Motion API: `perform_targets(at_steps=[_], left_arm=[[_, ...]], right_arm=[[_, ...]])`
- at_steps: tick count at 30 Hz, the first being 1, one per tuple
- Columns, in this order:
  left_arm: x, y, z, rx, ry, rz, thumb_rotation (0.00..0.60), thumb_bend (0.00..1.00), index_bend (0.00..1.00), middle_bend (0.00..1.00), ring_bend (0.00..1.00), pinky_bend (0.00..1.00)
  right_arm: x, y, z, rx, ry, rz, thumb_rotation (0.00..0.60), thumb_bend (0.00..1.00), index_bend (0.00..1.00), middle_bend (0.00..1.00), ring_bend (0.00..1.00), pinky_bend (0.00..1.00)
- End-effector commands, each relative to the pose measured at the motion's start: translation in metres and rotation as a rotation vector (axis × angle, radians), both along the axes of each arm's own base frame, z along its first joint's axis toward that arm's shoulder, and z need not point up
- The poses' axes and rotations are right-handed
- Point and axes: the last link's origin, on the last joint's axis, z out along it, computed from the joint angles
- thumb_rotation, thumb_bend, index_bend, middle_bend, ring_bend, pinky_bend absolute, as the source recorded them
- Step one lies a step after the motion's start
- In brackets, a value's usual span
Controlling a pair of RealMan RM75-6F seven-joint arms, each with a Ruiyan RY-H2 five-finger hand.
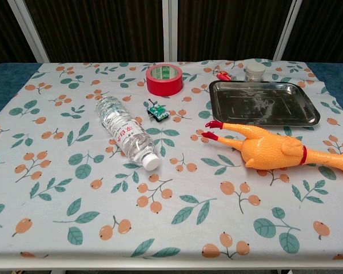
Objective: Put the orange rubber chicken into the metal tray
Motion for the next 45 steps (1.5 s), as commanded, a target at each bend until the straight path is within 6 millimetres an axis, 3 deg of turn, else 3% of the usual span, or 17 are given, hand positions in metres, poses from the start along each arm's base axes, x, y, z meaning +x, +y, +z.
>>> perform_targets(at_steps=[1, 7, 13, 20, 26, 31, 37, 40, 45], left_arm=[[0.000, -0.002, -0.001, -0.002, -0.009, 0.000, 0.600, 0.16, 0.30, 0.27, 0.21, 0.23], [-0.005, -0.007, -0.002, -0.006, -0.024, 0.018, 0.600, 0.16, 0.30, 0.27, 0.21, 0.23], [-0.011, -0.010, -0.004, -0.019, -0.035, 0.041, 0.600, 0.16, 0.30, 0.27, 0.21, 0.23], [-0.016, -0.011, -0.004, -0.024, -0.042, 0.060, 0.600, 0.16, 0.30, 0.27, 0.21, 0.23], [-0.019, -0.012, -0.005, -0.026, -0.044, 0.072, 0.600, 0.17, 0.30, 0.27, 0.21, 0.23], [-0.020, -0.011, -0.006, -0.031, -0.045, 0.079, 0.600, 0.16, 0.30, 0.27, 0.21, 0.23], [-0.021, -0.010, -0.008, -0.048, -0.041, 0.084, 0.600, 0.17, 0.30, 0.27, 0.21, 0.23], [-0.016, -0.003, -0.007, -0.041, -0.048, 0.047, 0.600, 0.16, 0.30, 0.27, 0.21, 0.23], [0.007, 0.021, 0.000, -0.041, -0.125, -0.086, 0.600, 0.16, 0.30, 0.27, 0.21, 0.23]], right_arm=[[0.012, -0.018, -0.029, 0.148, 0.070, 0.015, 0.600, 0.10, 0.08, 0.25, 0.13, 0.26], [0.023, -0.044, -0.078, 0.288, 0.177, 0.060, 0.600, 0.05, 0.11, 0.28, 0.14, 0.28], [0.022, -0.059, -0.120, 0.333, 0.250, 0.064, 0.600, 0.10, 0.14, 0.32, 0.17, 0.29], [0.016, -0.069, -0.143, 0.345, 0.283, 0.051, 0.600, 0.18, 0.20, 0.36, 0.20, 0.32], [0.018, -0.073, -0.153, 0.348, 0.264, 0.060, 0.600, 0.30, 0.30, 0.40, 0.26, 0.40], [0.020, -0.075, -0.161, 0.363, 0.276, 0.075, 0.600, 0.32, 0.34, 0.41, 0.29, 0.46], [0.024, -0.079, -0.165, 0.359, 0.289, 0.106, 0.600, 0.46, 0.54, 0.54, 0.45, 0.66], [0.032, -0.082, -0.160, 0.348, 0.270, 0.147, 0.600, 0.57, 0.69, 0.65, 0.56, 0.82], [0.053, -0.094, -0.134, 0.343, 0.234, 0.256, 0.600, 0.62, 0.82, 0.72, 0.64, 0.91]])
